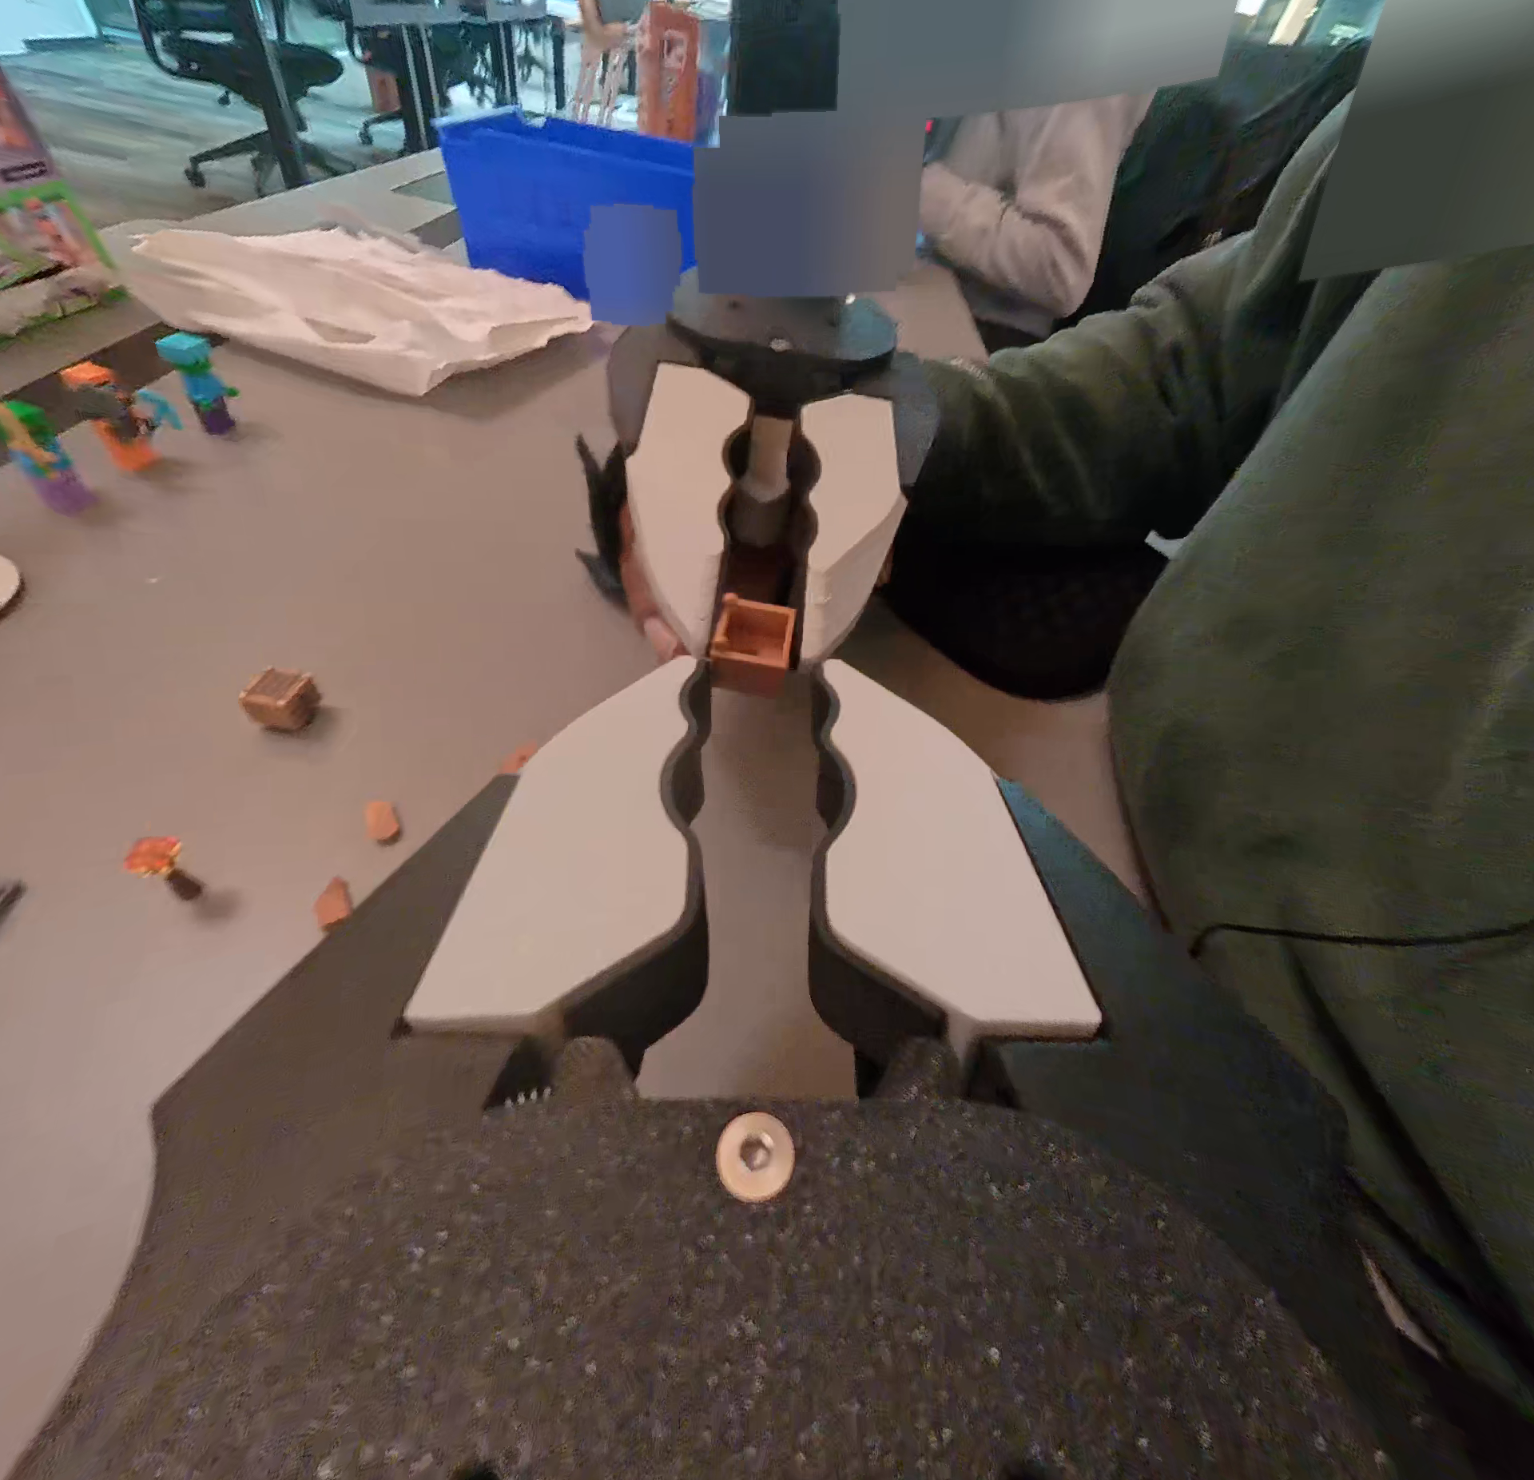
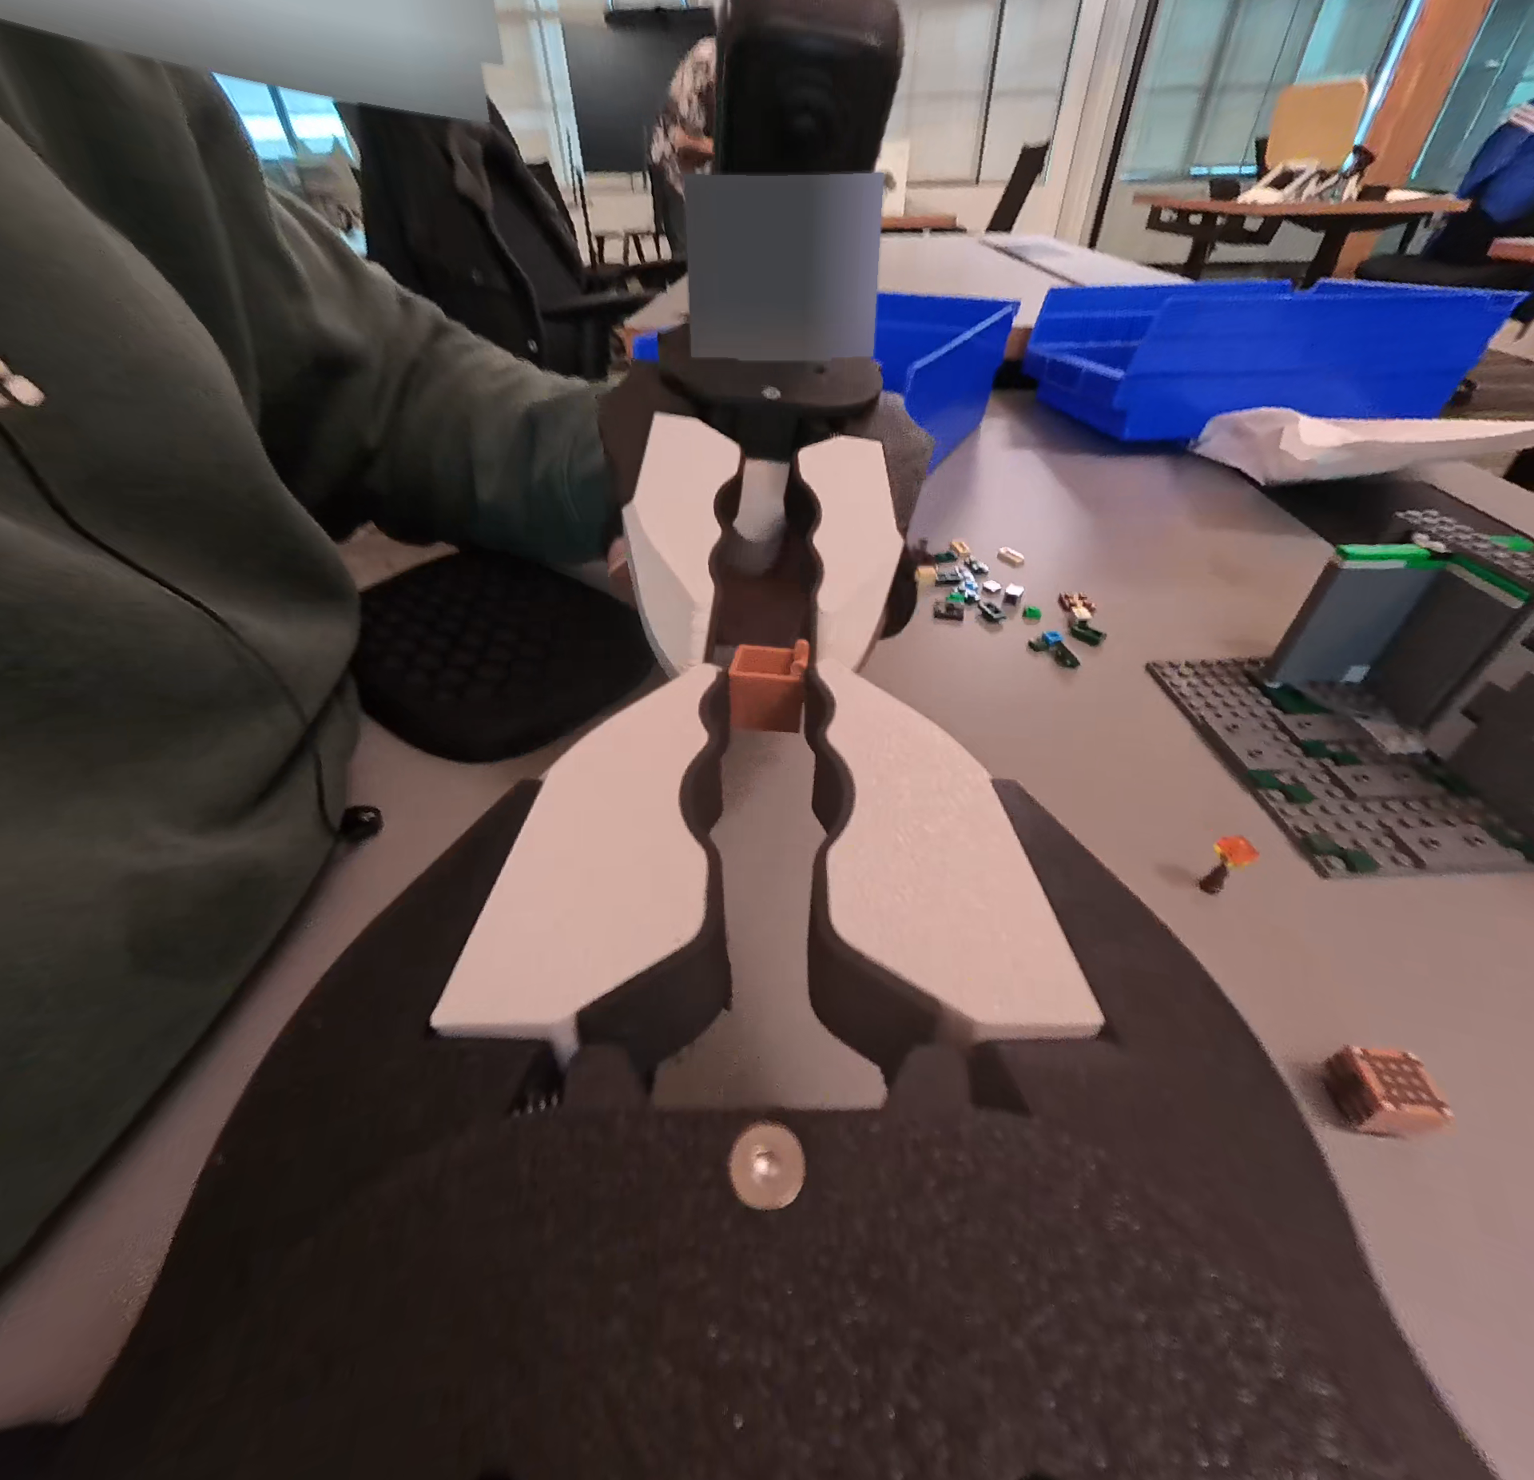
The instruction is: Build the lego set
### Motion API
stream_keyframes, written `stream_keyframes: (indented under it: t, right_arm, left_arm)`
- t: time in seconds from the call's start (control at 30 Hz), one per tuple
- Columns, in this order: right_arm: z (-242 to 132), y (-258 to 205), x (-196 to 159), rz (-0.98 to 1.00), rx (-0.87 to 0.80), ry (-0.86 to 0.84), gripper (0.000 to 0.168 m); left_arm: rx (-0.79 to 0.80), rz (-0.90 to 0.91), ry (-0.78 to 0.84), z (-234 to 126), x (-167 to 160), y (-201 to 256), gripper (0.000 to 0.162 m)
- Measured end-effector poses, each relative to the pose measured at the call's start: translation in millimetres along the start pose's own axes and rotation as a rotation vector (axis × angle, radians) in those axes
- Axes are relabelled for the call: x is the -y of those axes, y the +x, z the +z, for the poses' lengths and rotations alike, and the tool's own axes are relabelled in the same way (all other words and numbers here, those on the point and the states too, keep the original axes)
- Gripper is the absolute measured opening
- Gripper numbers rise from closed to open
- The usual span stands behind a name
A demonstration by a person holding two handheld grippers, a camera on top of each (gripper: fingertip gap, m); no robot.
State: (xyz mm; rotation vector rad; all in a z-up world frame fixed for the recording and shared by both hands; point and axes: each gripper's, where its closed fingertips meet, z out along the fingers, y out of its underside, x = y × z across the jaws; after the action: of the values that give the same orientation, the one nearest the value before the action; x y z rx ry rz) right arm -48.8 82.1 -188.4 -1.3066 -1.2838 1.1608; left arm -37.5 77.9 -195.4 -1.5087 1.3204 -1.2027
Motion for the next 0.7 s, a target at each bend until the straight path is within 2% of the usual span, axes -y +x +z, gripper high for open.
stream_keyframes:
  t: [0.23, 0.3, 0.5, 0.7]
  right_arm:
    - [-9.8, 0.1, 22.9, 0.091, 0.024, 0.154, 0.016]
    - [-12.2, 0.6, 26.1, 0.092, 0.022, 0.174, 0.016]
    - [-14.5, -2.3, 30.0, 0.045, 0.014, 0.181, 0.016]
    - [-13.4, 7.5, 18.6, 0.036, -0.053, 0.092, 0.017]
  left_arm:
    - [-0.024, -0.052, 0.116, 1.0, 24.3, 3.4, 0.021]
    - [0.001, -0.031, 0.127, -0.5, 29.1, 2.5, 0.016]
    - [0.098, 0.085, 0.069, -0.3, 33.6, 5.2, 0.016]
    - [0.281, 0.195, -0.077, -1.9, 24.9, -6.0, 0.016]
